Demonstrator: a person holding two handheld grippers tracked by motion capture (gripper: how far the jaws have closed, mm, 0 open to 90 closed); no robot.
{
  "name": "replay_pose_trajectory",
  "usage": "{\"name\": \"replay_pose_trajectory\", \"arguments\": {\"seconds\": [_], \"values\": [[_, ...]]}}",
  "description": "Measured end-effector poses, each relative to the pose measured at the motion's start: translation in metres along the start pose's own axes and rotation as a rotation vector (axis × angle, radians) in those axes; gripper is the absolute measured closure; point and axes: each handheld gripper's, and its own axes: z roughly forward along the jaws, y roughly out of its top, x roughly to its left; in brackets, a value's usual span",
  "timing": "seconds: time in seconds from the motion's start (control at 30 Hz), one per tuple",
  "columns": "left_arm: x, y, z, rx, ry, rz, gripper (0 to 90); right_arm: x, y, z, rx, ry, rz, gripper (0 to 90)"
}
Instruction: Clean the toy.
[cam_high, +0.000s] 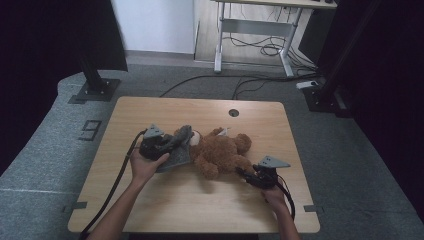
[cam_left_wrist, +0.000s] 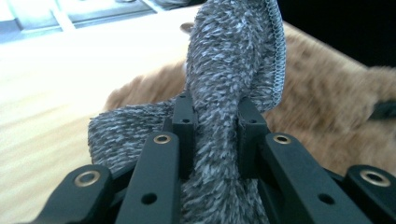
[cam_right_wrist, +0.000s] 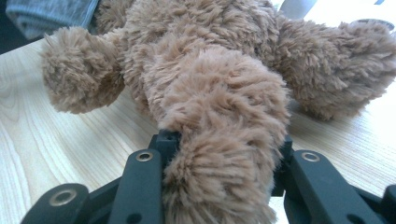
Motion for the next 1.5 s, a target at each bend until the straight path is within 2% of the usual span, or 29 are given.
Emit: {"name": "replay_pose_trajectory", "arguments": {"seconds": [0.1,0.2,0.3,0.43,0.53,0.63,0.73,0.9,1.0,1.07,1.17,1.23,1.37,1.43,1.5], "values": [[-0.007,0.018,0.015,-0.004,-0.026,-0.002,74.3,-0.001,-0.001,0.000,-0.001,0.010,0.000,61.4],[-0.011,0.027,0.035,0.030,-0.012,0.009,74.3,-0.001,-0.001,0.000,-0.001,0.008,-0.003,61.1],[-0.005,0.026,0.048,0.040,-0.022,-0.031,74.4,0.000,-0.001,-0.001,-0.008,0.000,-0.010,60.0],[-0.001,0.022,0.050,0.078,-0.054,-0.036,75.4,-0.001,-0.001,0.000,-0.010,0.003,-0.007,56.3],[-0.002,0.016,0.048,0.084,-0.065,-0.037,76.2,0.001,0.000,-0.001,-0.013,-0.012,-0.010,49.1],[-0.002,0.010,0.048,0.077,-0.082,-0.041,76.6,0.003,0.005,-0.005,-0.039,-0.027,0.012,40.4],[-0.002,0.006,0.047,0.070,-0.083,-0.040,76.8,0.006,0.018,-0.012,-0.068,-0.024,0.027,32.7],[-0.002,0.004,0.045,0.064,-0.089,-0.042,76.8,0.004,0.045,-0.015,-0.114,-0.011,0.055,30.3],[-0.003,0.002,0.045,0.060,-0.089,-0.044,76.8,0.002,0.062,-0.003,-0.065,-0.025,0.070,29.4],[-0.003,0.001,0.044,0.059,-0.091,-0.045,76.8,0.002,0.068,0.011,-0.009,-0.020,0.079,27.5],[-0.004,-0.001,0.042,0.059,-0.091,-0.042,76.8,0.005,0.070,0.034,0.070,-0.020,0.063,25.6],[-0.004,-0.003,0.041,0.058,-0.094,-0.042,76.8,0.008,0.067,0.047,0.114,-0.041,0.045,25.4],[-0.004,-0.007,0.040,0.053,-0.105,-0.045,76.9,0.010,0.054,0.056,0.134,-0.014,0.076,27.4],[-0.006,-0.009,0.039,0.052,-0.110,-0.046,76.9,0.010,0.048,0.055,0.128,-0.007,0.101,33.8],[-0.007,-0.010,0.037,0.053,-0.113,-0.044,76.9,0.012,0.043,0.055,0.126,-0.007,0.088,39.0]]}}
